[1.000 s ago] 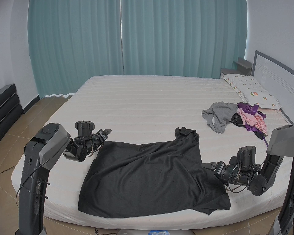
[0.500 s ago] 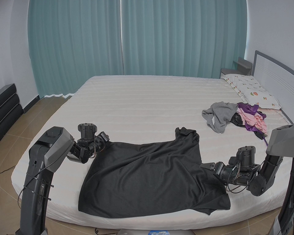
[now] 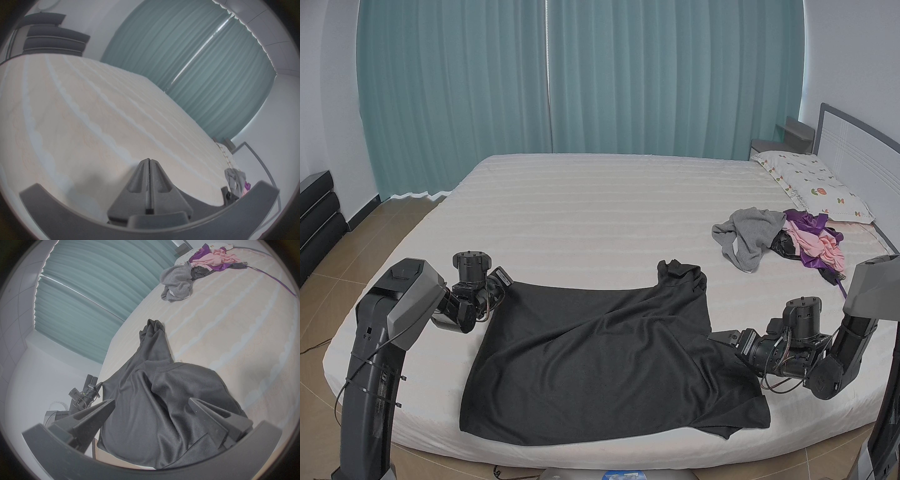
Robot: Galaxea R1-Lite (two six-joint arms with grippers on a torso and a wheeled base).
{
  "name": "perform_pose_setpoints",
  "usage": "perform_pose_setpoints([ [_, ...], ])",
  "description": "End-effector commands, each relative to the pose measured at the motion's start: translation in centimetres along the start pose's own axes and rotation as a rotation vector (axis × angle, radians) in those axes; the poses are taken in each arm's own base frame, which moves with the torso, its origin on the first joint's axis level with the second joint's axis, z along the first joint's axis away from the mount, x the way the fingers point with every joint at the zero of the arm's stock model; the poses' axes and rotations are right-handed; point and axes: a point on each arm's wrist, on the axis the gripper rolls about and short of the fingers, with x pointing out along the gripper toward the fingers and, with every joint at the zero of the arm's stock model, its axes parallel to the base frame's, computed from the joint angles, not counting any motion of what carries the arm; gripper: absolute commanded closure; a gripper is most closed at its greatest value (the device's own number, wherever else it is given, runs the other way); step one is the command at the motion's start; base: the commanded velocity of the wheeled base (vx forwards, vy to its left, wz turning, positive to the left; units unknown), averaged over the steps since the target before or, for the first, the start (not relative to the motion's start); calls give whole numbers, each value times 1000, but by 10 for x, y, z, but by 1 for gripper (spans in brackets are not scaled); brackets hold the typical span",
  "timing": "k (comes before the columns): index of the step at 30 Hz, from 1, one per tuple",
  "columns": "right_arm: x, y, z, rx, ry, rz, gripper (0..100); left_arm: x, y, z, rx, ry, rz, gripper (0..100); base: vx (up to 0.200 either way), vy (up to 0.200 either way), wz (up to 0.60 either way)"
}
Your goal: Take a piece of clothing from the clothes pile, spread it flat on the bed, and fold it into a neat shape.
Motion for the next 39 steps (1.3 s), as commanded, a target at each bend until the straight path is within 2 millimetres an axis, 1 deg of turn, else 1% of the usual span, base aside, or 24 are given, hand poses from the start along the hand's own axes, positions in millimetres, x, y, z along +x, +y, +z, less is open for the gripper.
perform_pose_setpoints([
  [1, 0, 0, 7, 3, -28, 5, 0, -6, 6, 34, -33, -95, 13, 100, 0, 0, 0],
  [4, 1, -3, 9, 11, -37, -7, 0, -8, 12, 47, -48, -126, 16, 100, 0, 0, 0],
  [6, 2, -4, 10, 12, -39, -8, 0, -10, 18, 58, -58, -150, 25, 100, 0, 0, 0],
  [11, 5, -6, 11, 13, -46, -14, 0, -9, 31, 74, -73, -188, 40, 100, 0, 0, 0],
  [12, 5, -6, 11, 13, -46, -14, 0, -9, 31, 74, -73, -188, 40, 100, 0, 0, 0],
  [13, 8, -7, 14, 15, -64, -27, 0, -8, 36, 81, -81, -204, 43, 100, 0, 0, 0],
  [14, 8, -8, 14, 16, -66, -30, 0, -8, 36, 81, -82, -204, 43, 100, 0, 0, 0],
  [15, 13, -10, 15, 19, -79, -46, 0, -8, 40, 85, -98, -214, 46, 100, 0, 0, 0],
  [21, 33, -15, 18, 15, -121, -86, 0, -8, 42, 91, -113, -227, 45, 100, 0, 0, 0],
  [22, 38, -15, 19, 11, -134, -96, 0, -9, 44, 94, -117, -233, 47, 100, 0, 0, 0],
  [25, 47, -12, 26, 7, -162, -93, 0, -11, 44, 101, -143, -250, 42, 100, 0, 0, 0],
  [27, 50, -10, 30, 1, -171, -84, 0, -11, 44, 102, -154, -252, 41, 100, 0, 0, 0],
  [28, 56, -9, 33, -2, -172, -83, 0, -12, 44, 104, -158, -256, 43, 100, 0, 0, 0],
  [29, 56, -9, 33, -2, -172, -83, 0, -12, 44, 104, -158, -256, 43, 100, 0, 0, 0],
  [30, 66, -5, 39, -4, -174, -77, 0, -14, 46, 109, -163, -266, 45, 100, 0, 0, 0],
  [31, 71, -3, 43, -4, -172, -77, 0, -15, 47, 111, -164, -270, 47, 100, 0, 0, 0],
  [33, 78, 1, 46, -6, -162, -78, 0, -17, 49, 115, -166, -278, 51, 100, 0, 0, 0],
  [34, 87, 2, 48, -5, -146, -89, 0, -18, 50, 118, -167, -284, 51, 100, 0, 0, 0],
  [35, 87, 2, 48, -5, -146, -89, 0, -18, 50, 118, -167, -284, 51, 100, 0, 0, 0],
  [36, 102, 5, 51, -6, -132, -95, 0, -19, 51, 121, -169, -283, 58, 100, 0, 0, 0],
  [39, 117, 10, 57, -9, -121, -96, 0, -18, 53, 120, -170, -271, 68, 100, 0, 0, 0],
])
